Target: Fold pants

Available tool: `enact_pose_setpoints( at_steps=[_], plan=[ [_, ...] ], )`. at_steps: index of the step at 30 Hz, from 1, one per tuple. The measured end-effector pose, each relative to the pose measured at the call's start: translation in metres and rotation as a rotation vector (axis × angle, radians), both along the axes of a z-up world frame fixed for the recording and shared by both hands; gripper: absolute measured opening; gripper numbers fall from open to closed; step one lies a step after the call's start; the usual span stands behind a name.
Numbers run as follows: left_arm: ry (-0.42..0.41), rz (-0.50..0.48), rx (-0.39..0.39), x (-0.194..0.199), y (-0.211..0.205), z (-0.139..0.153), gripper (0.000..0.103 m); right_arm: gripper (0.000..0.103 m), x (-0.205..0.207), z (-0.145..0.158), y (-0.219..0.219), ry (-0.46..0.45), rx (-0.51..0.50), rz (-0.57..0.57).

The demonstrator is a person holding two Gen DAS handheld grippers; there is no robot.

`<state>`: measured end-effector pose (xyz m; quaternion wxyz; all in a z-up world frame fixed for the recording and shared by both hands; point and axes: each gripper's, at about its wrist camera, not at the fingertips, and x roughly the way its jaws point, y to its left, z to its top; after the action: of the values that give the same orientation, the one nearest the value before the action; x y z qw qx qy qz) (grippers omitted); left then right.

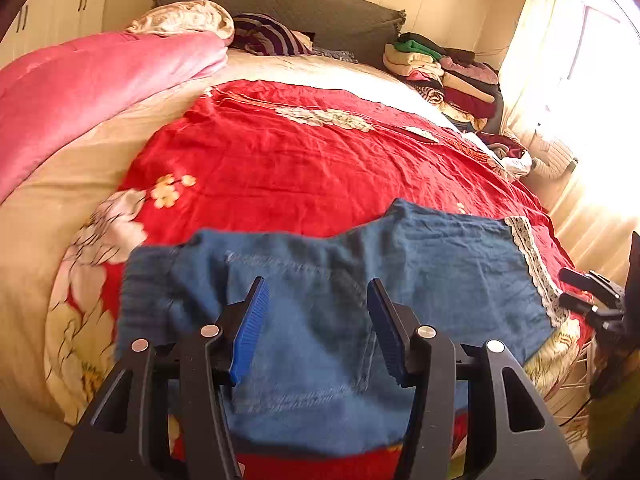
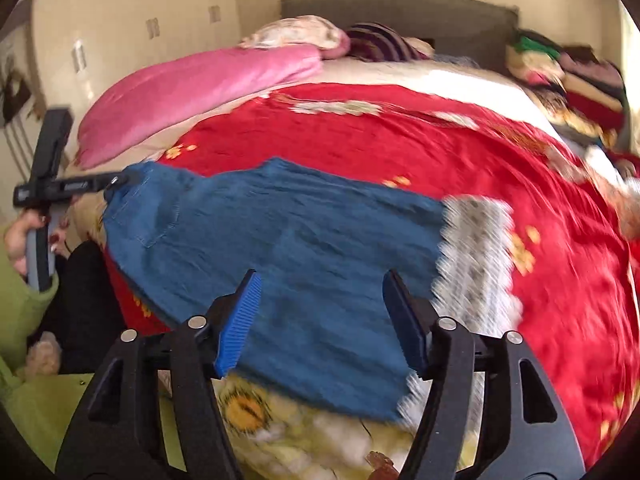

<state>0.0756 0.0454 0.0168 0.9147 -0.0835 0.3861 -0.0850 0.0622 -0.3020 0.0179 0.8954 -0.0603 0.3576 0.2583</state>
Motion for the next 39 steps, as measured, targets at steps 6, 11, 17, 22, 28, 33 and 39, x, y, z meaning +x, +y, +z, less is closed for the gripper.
enact_pose_setpoints(
  at_steps=[6,11,17,22,28,33,39],
  plan=[
    [0.096,-0.093,0.006,0.053,-0.043,-0.024,0.050,0.072,0.037,-0.009,0.054,0.009,-0.025,0.064],
    [0.132,-0.022,0.103,0.066,-0.035,-0.055,0.055,0.076,0.075,-0.049,0.047,0.122,-0.162,-0.059],
    [0.092,-0.002,0.022,0.055,-0.003,-0.060,0.049,0.087,0.074,-0.075,0.004,0.146,-0.101,-0.131],
    [0.051,0.002,0.034,0.051,-0.009,-0.057,0.049,0.088,0.076,-0.070,0.010,0.141,-0.109,-0.143],
    [0.007,-0.023,0.049,0.018,-0.014,-0.025,0.067,0.088,0.049,-0.049,-0.009,0.105,-0.039,-0.165],
    [-0.013,-0.042,0.064,-0.004,-0.022,-0.011,0.087,0.091,0.025,-0.038,-0.015,0.073,-0.036,-0.159],
    [-0.004,-0.097,0.087,-0.024,-0.047,-0.015,0.093,0.091,0.005,-0.034,-0.015,0.057,-0.025,-0.143]
  ],
)
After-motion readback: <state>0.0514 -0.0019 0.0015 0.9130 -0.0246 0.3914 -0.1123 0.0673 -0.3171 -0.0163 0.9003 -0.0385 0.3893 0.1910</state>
